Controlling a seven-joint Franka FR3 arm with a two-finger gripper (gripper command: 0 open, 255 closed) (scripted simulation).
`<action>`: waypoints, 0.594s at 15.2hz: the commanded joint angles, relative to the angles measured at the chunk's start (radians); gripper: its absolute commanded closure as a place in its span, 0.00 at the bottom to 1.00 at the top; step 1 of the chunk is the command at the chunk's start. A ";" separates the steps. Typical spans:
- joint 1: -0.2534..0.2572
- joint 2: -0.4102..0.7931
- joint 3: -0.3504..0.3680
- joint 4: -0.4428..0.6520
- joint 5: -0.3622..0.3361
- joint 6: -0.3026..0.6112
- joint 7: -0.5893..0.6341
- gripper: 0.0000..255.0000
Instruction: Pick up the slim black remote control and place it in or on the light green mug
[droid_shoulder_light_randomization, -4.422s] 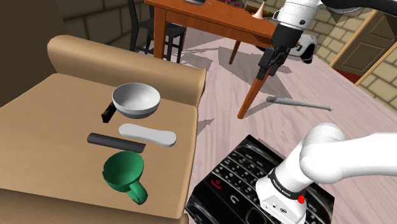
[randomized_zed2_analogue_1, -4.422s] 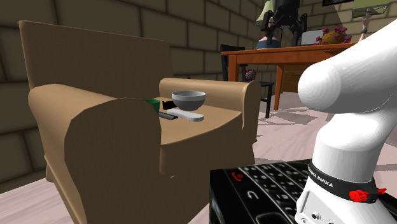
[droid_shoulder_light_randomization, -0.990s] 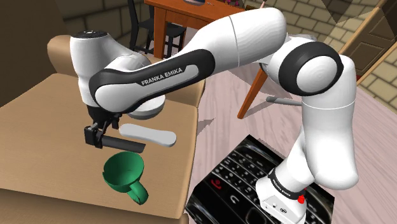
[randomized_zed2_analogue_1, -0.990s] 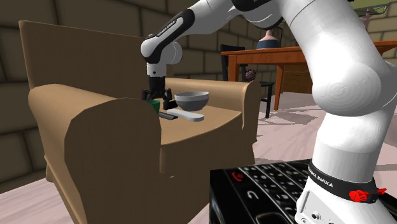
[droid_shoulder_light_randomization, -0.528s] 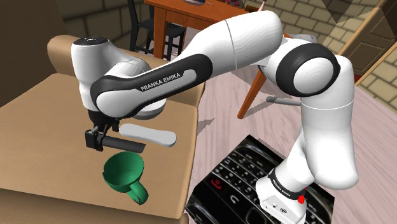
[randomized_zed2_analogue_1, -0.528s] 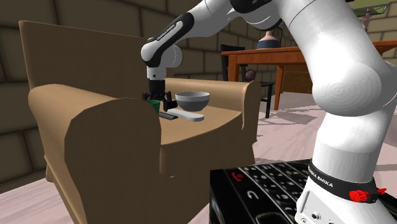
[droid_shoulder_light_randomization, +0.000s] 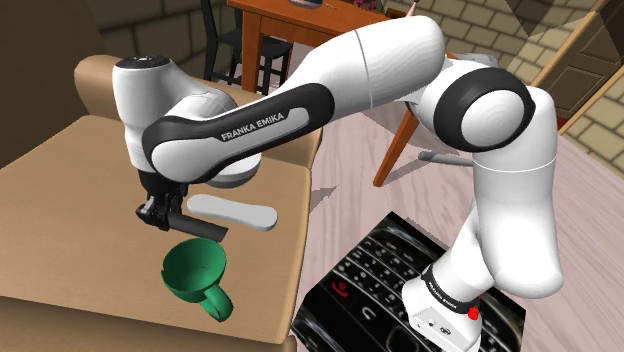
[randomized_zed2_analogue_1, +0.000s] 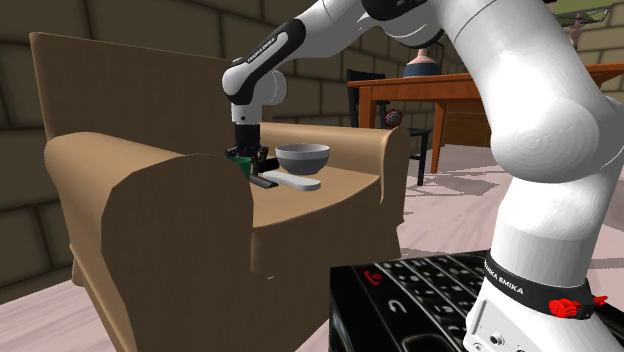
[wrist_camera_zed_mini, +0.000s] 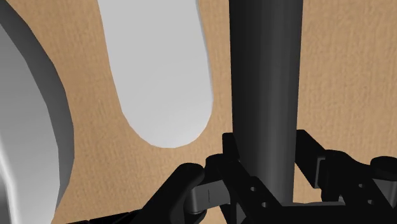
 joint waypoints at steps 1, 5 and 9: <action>0.003 0.004 0.002 0.000 0.001 0.000 0.000 1.00; 0.001 -0.004 0.004 -0.001 0.003 -0.007 -0.001 1.00; -0.001 -0.027 0.008 0.018 0.010 -0.049 -0.004 1.00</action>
